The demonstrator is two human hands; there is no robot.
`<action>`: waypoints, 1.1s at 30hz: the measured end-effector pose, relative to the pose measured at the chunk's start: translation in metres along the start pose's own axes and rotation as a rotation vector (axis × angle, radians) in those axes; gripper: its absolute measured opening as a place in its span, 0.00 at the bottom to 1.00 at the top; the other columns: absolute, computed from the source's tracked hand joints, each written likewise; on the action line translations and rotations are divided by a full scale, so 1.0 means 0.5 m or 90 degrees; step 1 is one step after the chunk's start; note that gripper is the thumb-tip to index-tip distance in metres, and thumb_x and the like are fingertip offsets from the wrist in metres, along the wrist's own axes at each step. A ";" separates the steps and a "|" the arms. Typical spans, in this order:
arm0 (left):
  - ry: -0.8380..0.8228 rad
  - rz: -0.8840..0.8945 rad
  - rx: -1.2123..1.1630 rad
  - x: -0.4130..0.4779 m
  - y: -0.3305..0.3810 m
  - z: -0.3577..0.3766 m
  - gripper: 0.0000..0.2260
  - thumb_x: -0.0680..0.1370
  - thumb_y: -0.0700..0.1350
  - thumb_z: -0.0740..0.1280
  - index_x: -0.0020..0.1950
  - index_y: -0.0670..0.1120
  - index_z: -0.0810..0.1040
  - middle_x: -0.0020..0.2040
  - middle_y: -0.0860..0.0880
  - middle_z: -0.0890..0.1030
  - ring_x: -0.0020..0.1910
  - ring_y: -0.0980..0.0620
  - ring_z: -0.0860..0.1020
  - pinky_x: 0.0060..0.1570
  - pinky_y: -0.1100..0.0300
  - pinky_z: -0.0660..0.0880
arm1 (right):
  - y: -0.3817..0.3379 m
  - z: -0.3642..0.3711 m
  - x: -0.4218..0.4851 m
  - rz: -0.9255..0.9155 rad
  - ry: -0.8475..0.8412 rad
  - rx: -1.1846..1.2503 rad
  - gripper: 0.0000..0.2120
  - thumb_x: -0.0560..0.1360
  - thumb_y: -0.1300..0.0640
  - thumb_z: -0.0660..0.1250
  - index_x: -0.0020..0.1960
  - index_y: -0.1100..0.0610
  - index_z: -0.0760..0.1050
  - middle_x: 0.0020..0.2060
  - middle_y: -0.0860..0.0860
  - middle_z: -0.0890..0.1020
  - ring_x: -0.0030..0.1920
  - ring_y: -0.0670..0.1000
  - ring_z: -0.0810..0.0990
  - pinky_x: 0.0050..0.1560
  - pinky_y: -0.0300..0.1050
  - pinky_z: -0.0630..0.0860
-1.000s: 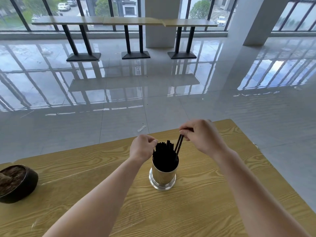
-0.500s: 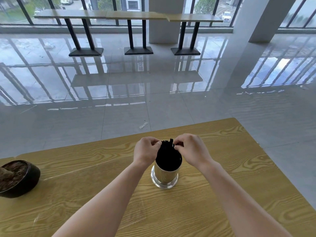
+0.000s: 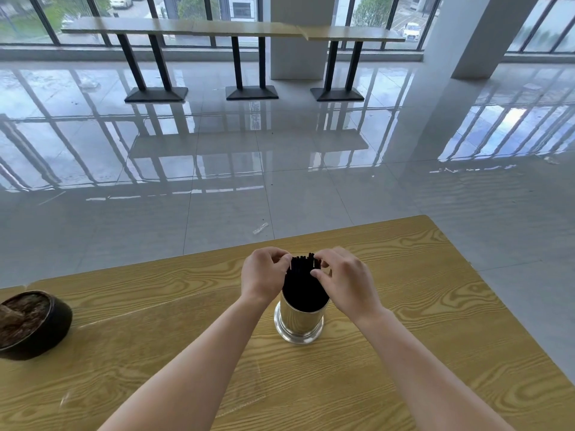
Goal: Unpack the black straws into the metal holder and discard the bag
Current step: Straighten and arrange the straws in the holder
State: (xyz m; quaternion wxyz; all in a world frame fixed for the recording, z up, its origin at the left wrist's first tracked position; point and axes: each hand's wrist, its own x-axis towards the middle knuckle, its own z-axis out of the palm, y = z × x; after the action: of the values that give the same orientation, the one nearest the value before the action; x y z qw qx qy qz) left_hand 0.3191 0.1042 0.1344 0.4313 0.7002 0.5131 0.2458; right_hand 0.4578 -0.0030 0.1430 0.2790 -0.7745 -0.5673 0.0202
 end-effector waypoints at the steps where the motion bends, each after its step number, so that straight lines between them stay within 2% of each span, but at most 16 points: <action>1: 0.004 0.006 0.001 -0.001 0.003 -0.003 0.06 0.78 0.46 0.70 0.43 0.51 0.85 0.39 0.59 0.84 0.42 0.59 0.82 0.42 0.62 0.77 | 0.003 -0.001 0.001 0.014 0.019 0.004 0.10 0.73 0.56 0.76 0.54 0.54 0.82 0.43 0.49 0.83 0.40 0.49 0.80 0.40 0.43 0.78; 3: 0.013 0.017 -0.002 -0.002 0.008 -0.009 0.06 0.78 0.46 0.70 0.44 0.51 0.86 0.37 0.59 0.83 0.41 0.60 0.81 0.44 0.61 0.77 | 0.009 -0.002 0.010 0.063 0.042 0.025 0.05 0.76 0.55 0.72 0.51 0.54 0.83 0.43 0.48 0.83 0.41 0.48 0.80 0.38 0.41 0.75; 5: 0.025 0.031 -0.006 -0.005 0.014 -0.017 0.05 0.78 0.47 0.71 0.45 0.50 0.86 0.37 0.58 0.84 0.41 0.59 0.82 0.45 0.59 0.79 | 0.014 -0.001 0.027 0.120 0.032 0.058 0.06 0.79 0.55 0.68 0.50 0.54 0.83 0.45 0.48 0.83 0.45 0.49 0.80 0.39 0.41 0.73; 9: 0.043 0.053 -0.016 -0.011 0.020 -0.034 0.04 0.78 0.48 0.72 0.46 0.49 0.86 0.39 0.55 0.85 0.41 0.57 0.82 0.46 0.57 0.80 | 0.008 0.006 0.064 0.173 -0.076 0.075 0.12 0.81 0.53 0.63 0.53 0.58 0.83 0.51 0.52 0.86 0.54 0.54 0.82 0.52 0.53 0.80; 12: 0.059 0.062 -0.024 -0.015 0.023 -0.045 0.04 0.77 0.48 0.72 0.46 0.49 0.86 0.39 0.56 0.85 0.42 0.58 0.82 0.46 0.57 0.80 | 0.003 0.014 0.081 0.189 -0.144 0.058 0.14 0.80 0.54 0.63 0.60 0.54 0.82 0.59 0.49 0.85 0.61 0.51 0.81 0.54 0.45 0.75; 16: 0.064 0.069 -0.027 -0.020 0.027 -0.052 0.04 0.77 0.48 0.73 0.46 0.50 0.86 0.39 0.56 0.85 0.42 0.58 0.82 0.47 0.56 0.80 | 0.004 0.023 0.085 0.217 -0.164 0.078 0.10 0.77 0.57 0.65 0.52 0.51 0.85 0.51 0.46 0.86 0.54 0.48 0.82 0.47 0.43 0.75; 19: 0.063 0.069 -0.032 -0.025 0.031 -0.054 0.04 0.77 0.48 0.73 0.46 0.50 0.85 0.39 0.57 0.84 0.42 0.60 0.81 0.47 0.56 0.80 | 0.001 0.021 0.084 0.218 -0.148 0.101 0.06 0.76 0.53 0.69 0.48 0.50 0.85 0.45 0.43 0.86 0.48 0.45 0.82 0.40 0.37 0.73; 22: 0.058 0.073 -0.041 -0.026 0.035 -0.055 0.03 0.77 0.48 0.73 0.45 0.51 0.85 0.38 0.58 0.84 0.41 0.61 0.81 0.47 0.56 0.80 | -0.005 0.006 0.083 0.214 -0.074 0.140 0.05 0.76 0.52 0.71 0.46 0.50 0.85 0.40 0.41 0.84 0.44 0.43 0.82 0.42 0.39 0.75; 26: 0.050 0.092 -0.091 -0.029 0.058 -0.058 0.04 0.76 0.48 0.74 0.46 0.49 0.86 0.40 0.55 0.86 0.43 0.55 0.83 0.49 0.53 0.81 | -0.032 -0.038 0.089 0.162 0.041 0.220 0.05 0.76 0.53 0.72 0.50 0.54 0.84 0.36 0.38 0.80 0.38 0.39 0.78 0.40 0.37 0.73; 29: 0.060 0.117 -0.146 -0.031 0.083 -0.062 0.03 0.76 0.46 0.74 0.47 0.48 0.86 0.40 0.54 0.86 0.43 0.52 0.84 0.49 0.51 0.81 | -0.068 -0.069 0.094 0.100 0.069 0.257 0.04 0.75 0.54 0.74 0.49 0.53 0.85 0.35 0.40 0.81 0.36 0.42 0.81 0.40 0.38 0.77; 31: 0.069 0.137 -0.170 -0.034 0.098 -0.067 0.03 0.76 0.46 0.74 0.47 0.48 0.86 0.38 0.55 0.85 0.40 0.54 0.83 0.47 0.53 0.80 | -0.091 -0.085 0.094 0.054 0.075 0.258 0.05 0.75 0.54 0.75 0.50 0.53 0.85 0.37 0.41 0.82 0.37 0.42 0.81 0.42 0.37 0.78; 33: 0.084 0.166 -0.184 -0.038 0.112 -0.074 0.04 0.76 0.47 0.74 0.48 0.48 0.86 0.38 0.55 0.85 0.39 0.55 0.83 0.45 0.54 0.80 | -0.110 -0.097 0.095 0.018 0.085 0.270 0.07 0.75 0.55 0.75 0.51 0.54 0.85 0.40 0.43 0.84 0.39 0.43 0.82 0.44 0.40 0.80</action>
State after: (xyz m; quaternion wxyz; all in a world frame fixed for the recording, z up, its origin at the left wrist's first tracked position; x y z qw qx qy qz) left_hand 0.3119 0.0940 0.2031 0.4571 0.6739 0.4045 0.4163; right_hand 0.4438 0.0304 0.2225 0.4724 -0.7058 -0.5198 0.0915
